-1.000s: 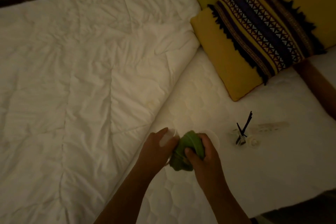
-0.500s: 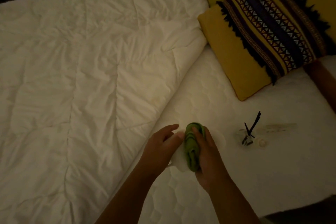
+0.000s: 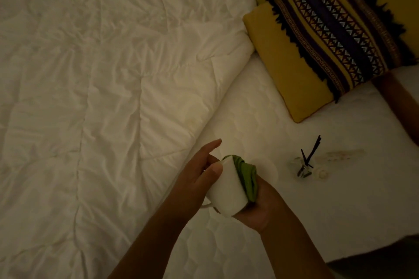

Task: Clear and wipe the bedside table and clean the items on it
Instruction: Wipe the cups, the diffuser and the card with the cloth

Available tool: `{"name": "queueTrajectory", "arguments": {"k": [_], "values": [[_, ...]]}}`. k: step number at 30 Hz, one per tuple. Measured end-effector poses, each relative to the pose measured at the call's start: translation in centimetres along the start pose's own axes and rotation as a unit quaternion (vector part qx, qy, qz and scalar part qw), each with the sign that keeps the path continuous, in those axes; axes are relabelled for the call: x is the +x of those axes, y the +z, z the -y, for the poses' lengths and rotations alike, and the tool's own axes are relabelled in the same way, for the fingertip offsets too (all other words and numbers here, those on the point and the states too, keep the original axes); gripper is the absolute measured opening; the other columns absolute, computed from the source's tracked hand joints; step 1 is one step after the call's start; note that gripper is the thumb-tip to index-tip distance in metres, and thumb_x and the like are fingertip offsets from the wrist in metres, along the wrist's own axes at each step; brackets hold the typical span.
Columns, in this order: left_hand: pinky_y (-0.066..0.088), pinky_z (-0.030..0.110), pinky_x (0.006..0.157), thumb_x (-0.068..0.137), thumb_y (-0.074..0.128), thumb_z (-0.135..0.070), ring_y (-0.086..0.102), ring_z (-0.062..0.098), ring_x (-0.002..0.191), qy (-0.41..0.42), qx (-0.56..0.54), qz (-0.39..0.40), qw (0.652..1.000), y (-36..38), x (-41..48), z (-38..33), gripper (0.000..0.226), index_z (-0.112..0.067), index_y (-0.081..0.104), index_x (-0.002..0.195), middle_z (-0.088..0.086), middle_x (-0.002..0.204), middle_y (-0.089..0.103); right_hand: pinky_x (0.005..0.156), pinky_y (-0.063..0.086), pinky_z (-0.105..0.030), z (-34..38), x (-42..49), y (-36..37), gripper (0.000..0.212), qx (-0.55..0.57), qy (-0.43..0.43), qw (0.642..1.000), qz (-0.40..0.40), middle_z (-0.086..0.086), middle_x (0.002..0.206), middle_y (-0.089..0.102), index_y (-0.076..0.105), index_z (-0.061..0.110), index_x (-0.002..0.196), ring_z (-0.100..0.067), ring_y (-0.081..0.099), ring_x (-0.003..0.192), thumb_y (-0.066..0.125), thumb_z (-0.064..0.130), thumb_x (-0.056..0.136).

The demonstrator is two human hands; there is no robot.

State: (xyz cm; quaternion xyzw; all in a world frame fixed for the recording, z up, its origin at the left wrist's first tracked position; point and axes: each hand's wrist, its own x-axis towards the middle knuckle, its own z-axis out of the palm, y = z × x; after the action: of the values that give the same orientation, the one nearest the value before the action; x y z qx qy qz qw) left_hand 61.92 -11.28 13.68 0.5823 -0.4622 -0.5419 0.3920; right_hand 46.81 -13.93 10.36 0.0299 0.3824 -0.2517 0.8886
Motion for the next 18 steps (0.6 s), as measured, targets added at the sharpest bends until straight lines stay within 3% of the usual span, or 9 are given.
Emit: {"name": "queueTrajectory", "arguments": {"k": [5, 9, 11, 13, 16, 18], "values": [[0.054, 0.02, 0.08, 0.078, 0.041, -0.061, 0.066, 0.006, 0.099, -0.015, -0.023, 0.012, 1.0, 0.3, 0.0, -0.2, 0.053, -0.031, 0.065, 0.115, -0.01, 0.107, 0.071, 0.068, 0.056, -0.048, -1.2, -0.3, -0.6, 0.035, 0.045, -0.013, 0.999, 0.006, -0.025, 0.099, 0.071, 0.077, -0.001, 0.09, -0.04, 0.071, 0.083, 0.069, 0.028, 0.072], [0.055, 0.03, 0.088, 0.081, 0.044, -0.056, 0.064, 0.01, 0.103, -0.037, -0.001, 0.066, 0.997, -0.4, 0.2, -0.3, 0.053, -0.026, 0.064, 0.119, -0.004, 0.112, 0.069, 0.079, 0.057, -0.05, -0.8, -0.3, -0.8, 0.033, 0.015, -0.021, 1.0, 0.004, -0.022, 0.105, 0.071, 0.077, 0.004, 0.097, -0.037, 0.07, 0.091, 0.068, 0.03, 0.077], [0.055, 0.031, 0.09, 0.088, 0.046, -0.046, 0.063, 0.011, 0.105, -0.047, 0.021, 0.099, 0.994, -0.8, 0.5, -0.1, 0.042, -0.027, 0.062, 0.122, -0.004, 0.115, 0.067, 0.089, 0.053, -0.052, -0.8, -0.1, -0.5, 0.034, -0.043, -0.045, 0.998, -0.026, -0.018, 0.11, 0.071, 0.077, 0.012, 0.1, -0.034, 0.07, 0.097, 0.068, 0.036, 0.078], [0.054, 0.031, 0.091, 0.089, 0.045, -0.044, 0.062, 0.009, 0.106, -0.073, 0.042, 0.104, 0.991, -0.8, 0.5, 0.3, 0.04, -0.036, 0.059, 0.125, -0.005, 0.116, 0.066, 0.09, 0.053, -0.054, -1.1, 0.2, -0.3, 0.04, -0.079, -0.093, 0.989, -0.084, -0.015, 0.114, 0.07, 0.074, 0.019, 0.107, -0.034, 0.068, 0.102, 0.068, 0.046, 0.078], [0.051, 0.019, 0.09, 0.095, 0.048, -0.044, 0.06, -0.005, 0.106, -0.102, 0.02, 0.054, 0.993, -0.4, 0.5, 1.1, 0.028, -0.049, 0.059, 0.121, -0.017, 0.119, 0.064, 0.085, 0.056, -0.055, -1.8, 0.5, 0.5, 0.04, -0.19, -0.203, 0.942, -0.185, -0.008, 0.108, 0.069, 0.061, 0.034, 0.113, -0.03, 0.067, 0.099, 0.059, 0.059, 0.081], [0.049, 0.02, 0.092, 0.096, 0.048, -0.044, 0.059, -0.006, 0.106, -0.127, -0.003, 0.033, 0.991, 0.0, 0.7, 1.4, 0.024, -0.05, 0.061, 0.115, -0.021, 0.119, 0.062, 0.072, 0.059, -0.037, -2.3, 0.7, 0.5, 0.028, -0.315, -0.261, 0.879, -0.244, -0.004, 0.1, 0.065, 0.052, 0.038, 0.105, -0.017, 0.067, 0.087, 0.051, 0.059, 0.086]]}}
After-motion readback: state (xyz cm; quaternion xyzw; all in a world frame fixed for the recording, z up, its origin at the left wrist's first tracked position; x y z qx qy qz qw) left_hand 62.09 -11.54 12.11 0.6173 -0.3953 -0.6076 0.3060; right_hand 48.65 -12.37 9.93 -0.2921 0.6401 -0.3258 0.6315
